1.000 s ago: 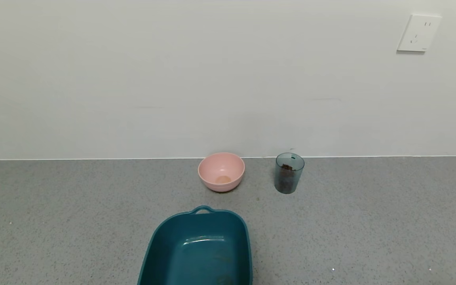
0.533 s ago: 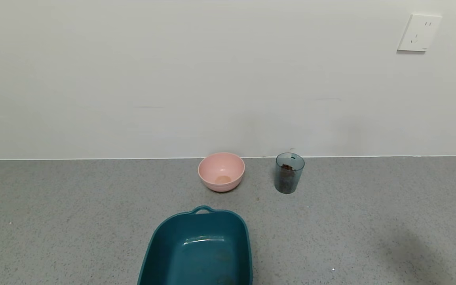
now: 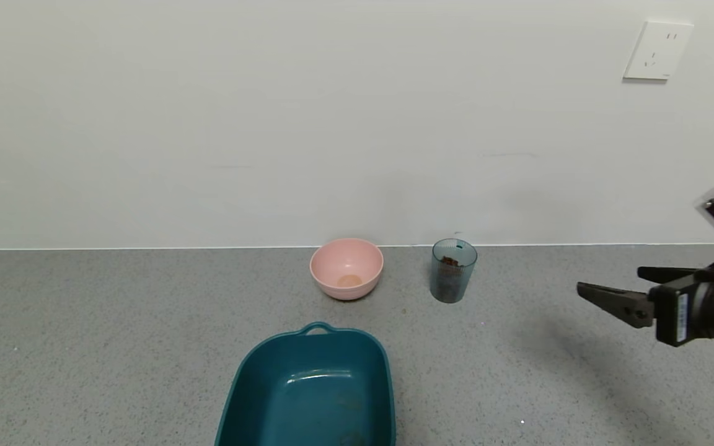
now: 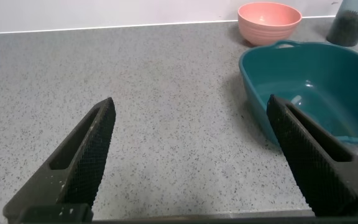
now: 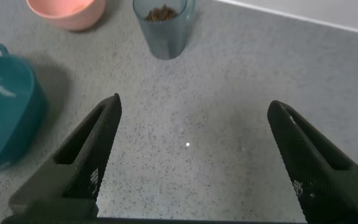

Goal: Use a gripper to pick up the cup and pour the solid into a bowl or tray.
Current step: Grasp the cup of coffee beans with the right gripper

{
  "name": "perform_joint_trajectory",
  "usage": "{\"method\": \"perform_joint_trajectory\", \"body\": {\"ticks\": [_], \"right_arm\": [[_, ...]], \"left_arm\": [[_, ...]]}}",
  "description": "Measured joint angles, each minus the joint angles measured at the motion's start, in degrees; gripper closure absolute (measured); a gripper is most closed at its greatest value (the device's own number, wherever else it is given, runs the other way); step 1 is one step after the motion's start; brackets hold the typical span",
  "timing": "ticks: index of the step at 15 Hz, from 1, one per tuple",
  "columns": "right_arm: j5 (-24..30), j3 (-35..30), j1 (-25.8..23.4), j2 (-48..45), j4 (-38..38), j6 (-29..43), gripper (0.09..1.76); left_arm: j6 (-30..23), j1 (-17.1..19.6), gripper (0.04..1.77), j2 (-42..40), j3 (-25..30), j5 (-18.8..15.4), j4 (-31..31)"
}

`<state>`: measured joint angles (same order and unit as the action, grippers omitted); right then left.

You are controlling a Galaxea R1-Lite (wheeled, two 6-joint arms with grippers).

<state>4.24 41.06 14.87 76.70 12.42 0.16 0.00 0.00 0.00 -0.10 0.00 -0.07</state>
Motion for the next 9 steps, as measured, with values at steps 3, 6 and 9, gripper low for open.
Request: {"method": "perform_joint_trajectory", "body": {"ticks": [3, 6, 9], "right_arm": [[-0.39, -0.32, 2.51, 8.50, 5.44, 0.06, 0.14], [-2.27, -0.33, 4.74, 16.02, 10.78, 0.13, 0.14], [-2.67, 0.21, 6.24, 22.80, 16.76, 0.24, 0.14]], "left_arm": [[0.00, 0.00, 0.06, 0.00, 0.00, 0.00, 0.00], [0.00, 0.00, 0.06, 0.00, 0.00, 0.00, 0.00], [0.00, 0.00, 0.06, 0.00, 0.00, 0.00, 0.00]]}}
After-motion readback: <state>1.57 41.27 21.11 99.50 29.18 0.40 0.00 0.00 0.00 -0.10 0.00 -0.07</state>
